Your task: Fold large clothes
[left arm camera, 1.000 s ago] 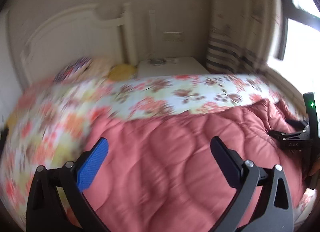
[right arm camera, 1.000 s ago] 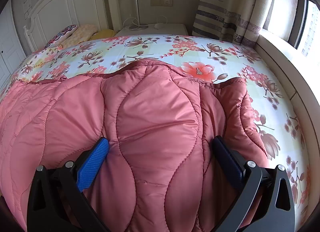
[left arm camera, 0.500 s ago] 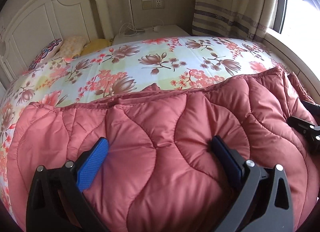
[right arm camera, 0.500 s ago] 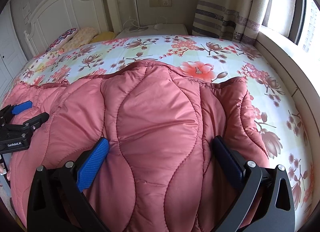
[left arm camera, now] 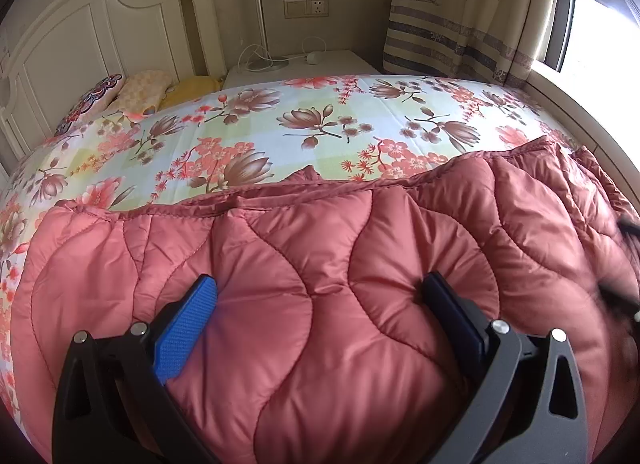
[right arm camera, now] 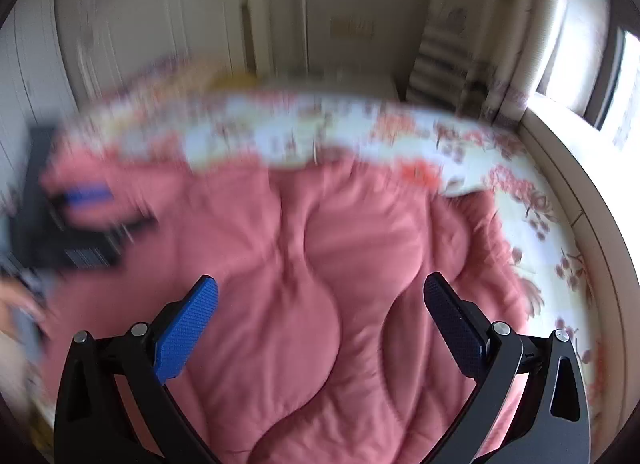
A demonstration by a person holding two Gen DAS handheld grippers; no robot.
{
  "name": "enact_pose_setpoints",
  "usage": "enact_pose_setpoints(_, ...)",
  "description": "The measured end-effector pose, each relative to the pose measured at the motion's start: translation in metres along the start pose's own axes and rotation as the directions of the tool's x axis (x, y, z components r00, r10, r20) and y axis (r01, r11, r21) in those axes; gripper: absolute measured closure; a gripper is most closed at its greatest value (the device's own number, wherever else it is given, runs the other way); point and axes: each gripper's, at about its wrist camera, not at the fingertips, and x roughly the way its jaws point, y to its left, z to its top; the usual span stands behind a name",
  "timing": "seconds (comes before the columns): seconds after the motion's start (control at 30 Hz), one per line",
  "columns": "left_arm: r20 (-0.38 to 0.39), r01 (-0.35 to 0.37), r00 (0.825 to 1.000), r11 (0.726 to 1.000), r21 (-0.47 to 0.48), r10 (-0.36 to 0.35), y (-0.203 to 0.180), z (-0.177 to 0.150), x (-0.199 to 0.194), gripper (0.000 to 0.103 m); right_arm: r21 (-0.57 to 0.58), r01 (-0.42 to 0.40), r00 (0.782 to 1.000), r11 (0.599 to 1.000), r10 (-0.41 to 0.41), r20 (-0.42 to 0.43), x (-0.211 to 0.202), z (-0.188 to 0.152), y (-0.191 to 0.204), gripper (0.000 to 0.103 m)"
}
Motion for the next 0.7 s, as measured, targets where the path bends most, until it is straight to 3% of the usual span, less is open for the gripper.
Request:
enact_pose_setpoints(0.13, 0.0, 0.006, 1.0, 1.0, -0.011, -0.006, 0.0, -0.001, -0.001, 0.002, 0.036, -0.031, 1.0, 0.999, 0.031, -0.003, 0.014, -0.006, -0.002, 0.004)
enact_pose_setpoints(0.27, 0.001, 0.018, 1.0, 1.0, -0.017, -0.018, 0.002, -0.002, -0.002, 0.002, 0.067, -0.026, 0.999, 0.997, 0.023, 0.046, -0.006, -0.007, -0.005, 0.005)
enact_pose_setpoints(0.43, 0.005, 0.033, 0.999, 0.999, -0.032, -0.033, 0.006, -0.003, -0.004, 0.002, 0.151, -0.224, 0.964, 0.963, 0.195, 0.182, -0.066, -0.042, -0.024, 0.005)
enact_pose_setpoints(0.5, 0.005, 0.032, 0.999, 0.999, -0.031, -0.031, 0.006, -0.003, -0.003, 0.002, 0.202, -0.292, 0.947, 0.935, 0.254, 0.198, -0.084, -0.063, -0.035, 0.005)
enact_pose_setpoints(0.57, 0.005, 0.033, 0.999, 0.999, -0.033, -0.033, 0.006, -0.003, -0.003, 0.002, 0.295, -0.389, 0.915, 0.873, 0.33, 0.231, -0.104, -0.093, -0.052, 0.005)
enact_pose_setpoints(0.63, 0.006, 0.034, 0.999, 0.999, -0.033, -0.033, 0.007, -0.003, -0.003, 0.002, 0.372, -0.457, 0.888, 0.808, 0.391, 0.242, -0.116, -0.119, -0.063, 0.019)
enact_pose_setpoints(0.7, 0.006, 0.036, 0.999, 0.999, -0.036, -0.036, 0.007, -0.003, -0.003, 0.002, 0.45, -0.491, 0.87, 0.746, 0.444, 0.214, -0.118, -0.146, -0.069, 0.025)
